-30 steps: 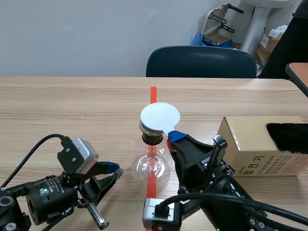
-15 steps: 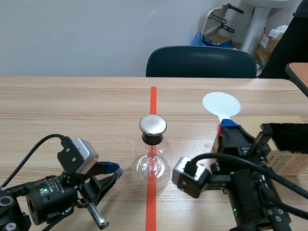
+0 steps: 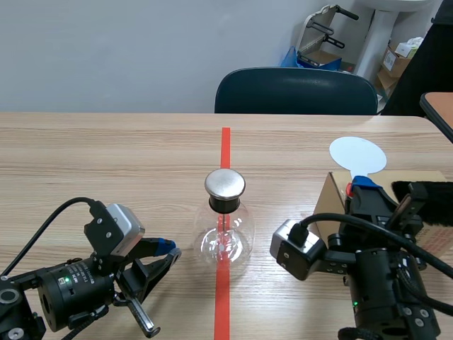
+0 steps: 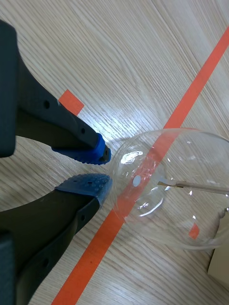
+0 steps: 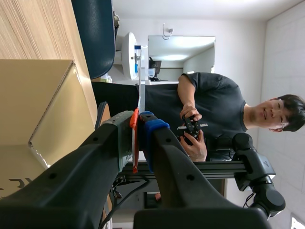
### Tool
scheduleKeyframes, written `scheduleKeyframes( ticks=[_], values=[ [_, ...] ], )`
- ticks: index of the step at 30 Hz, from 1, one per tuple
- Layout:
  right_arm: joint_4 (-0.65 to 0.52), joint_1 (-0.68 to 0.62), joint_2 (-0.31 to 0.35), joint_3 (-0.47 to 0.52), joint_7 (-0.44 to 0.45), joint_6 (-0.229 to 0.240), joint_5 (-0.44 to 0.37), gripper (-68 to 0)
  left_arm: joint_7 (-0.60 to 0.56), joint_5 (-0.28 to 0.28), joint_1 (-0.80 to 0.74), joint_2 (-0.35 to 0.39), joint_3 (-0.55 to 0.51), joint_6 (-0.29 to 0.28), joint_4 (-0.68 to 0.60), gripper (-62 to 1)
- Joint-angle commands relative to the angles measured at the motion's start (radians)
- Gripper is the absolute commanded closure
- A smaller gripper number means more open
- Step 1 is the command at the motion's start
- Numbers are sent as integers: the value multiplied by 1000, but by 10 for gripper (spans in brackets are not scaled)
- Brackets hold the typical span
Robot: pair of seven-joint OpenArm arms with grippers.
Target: Do the electroscope experiment
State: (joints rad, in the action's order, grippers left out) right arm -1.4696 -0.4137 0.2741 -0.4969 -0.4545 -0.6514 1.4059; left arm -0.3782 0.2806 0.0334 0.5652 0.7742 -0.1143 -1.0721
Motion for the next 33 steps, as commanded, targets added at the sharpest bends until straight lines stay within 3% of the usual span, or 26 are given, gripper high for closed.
scheduleKeyframes(
  ticks=[1,8,16,22,33],
  values=[
    [-15,9,3,8,-5,-15,4,-10,-14,6,5,-5,0,0,-19,-100],
    [-15,9,3,8,55,-15,4,-10,-14,6,5,-5,0,0,-19,-100],
    [-15,9,3,8,293,-62,5,-10,-14,6,5,-5,0,0,-19,-100],
    [-15,9,3,8,469,-64,5,-10,-14,6,5,-5,0,0,-19,-100],
    [-15,9,3,8,647,-38,5,-10,-14,6,6,-5,0,0,-19,-100]
  ],
)
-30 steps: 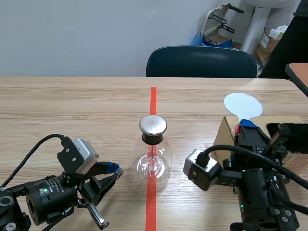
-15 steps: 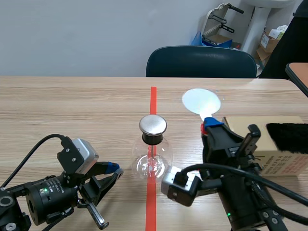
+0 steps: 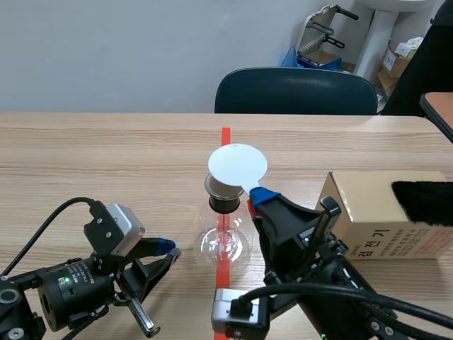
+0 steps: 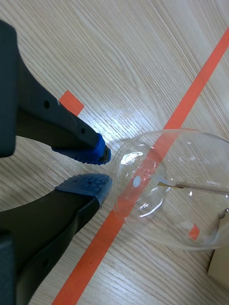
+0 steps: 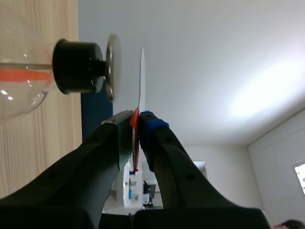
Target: Do the electroscope experiment
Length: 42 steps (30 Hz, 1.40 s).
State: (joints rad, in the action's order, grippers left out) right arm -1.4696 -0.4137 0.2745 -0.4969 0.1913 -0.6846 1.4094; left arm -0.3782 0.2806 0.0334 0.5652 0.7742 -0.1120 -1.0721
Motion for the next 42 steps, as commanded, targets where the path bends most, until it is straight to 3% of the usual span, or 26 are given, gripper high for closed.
scheduleKeyframes(
  ticks=[1,13,28,33,42],
  values=[
    [-15,9,3,8,11,1,1,-10,-14,6,6,-5,0,-2,-19,-100],
    [-15,9,3,8,70,4,1,-10,-14,6,6,-5,0,-2,-19,-100],
    [-15,9,3,8,54,4,1,-10,-14,6,6,-5,0,-2,-19,-100],
    [-15,9,3,8,-32,4,1,-10,-14,6,6,-5,0,-2,-19,-100],
    [-15,9,3,8,-374,3,-3,-10,-14,6,6,-5,0,-2,-19,-100]
  ],
)
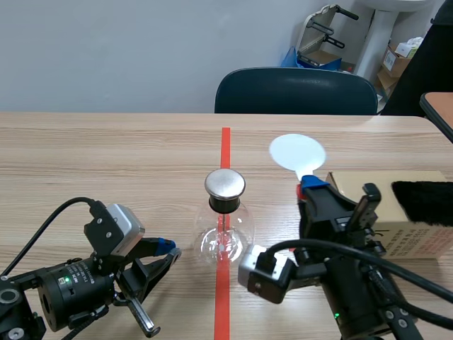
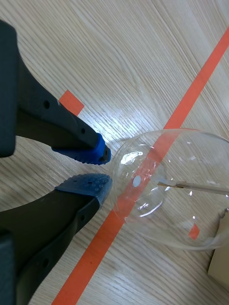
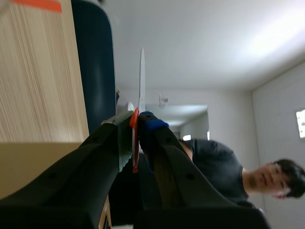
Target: Do the electroscope experiment
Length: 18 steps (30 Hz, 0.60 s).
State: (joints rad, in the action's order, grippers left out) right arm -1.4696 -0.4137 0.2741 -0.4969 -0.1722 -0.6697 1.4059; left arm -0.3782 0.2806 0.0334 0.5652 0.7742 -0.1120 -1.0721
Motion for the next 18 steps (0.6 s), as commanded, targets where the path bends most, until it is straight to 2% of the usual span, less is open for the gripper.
scheduleKeyframes(
  ticks=[1,4,8,18],
  values=[
    [-15,9,3,8,-50,-11,0,-10,-14,6,6,-5,0,-2,-19,-100],
    [-15,9,3,8,-154,-11,0,-10,-14,6,6,-5,0,-2,-19,-100],
    [-15,9,3,8,-238,-11,0,-10,-14,6,6,-5,0,-2,-19,-100],
    [-15,9,3,8,-256,-11,0,-10,-16,6,6,-5,-2,-2,-19,-100]
  ],
)
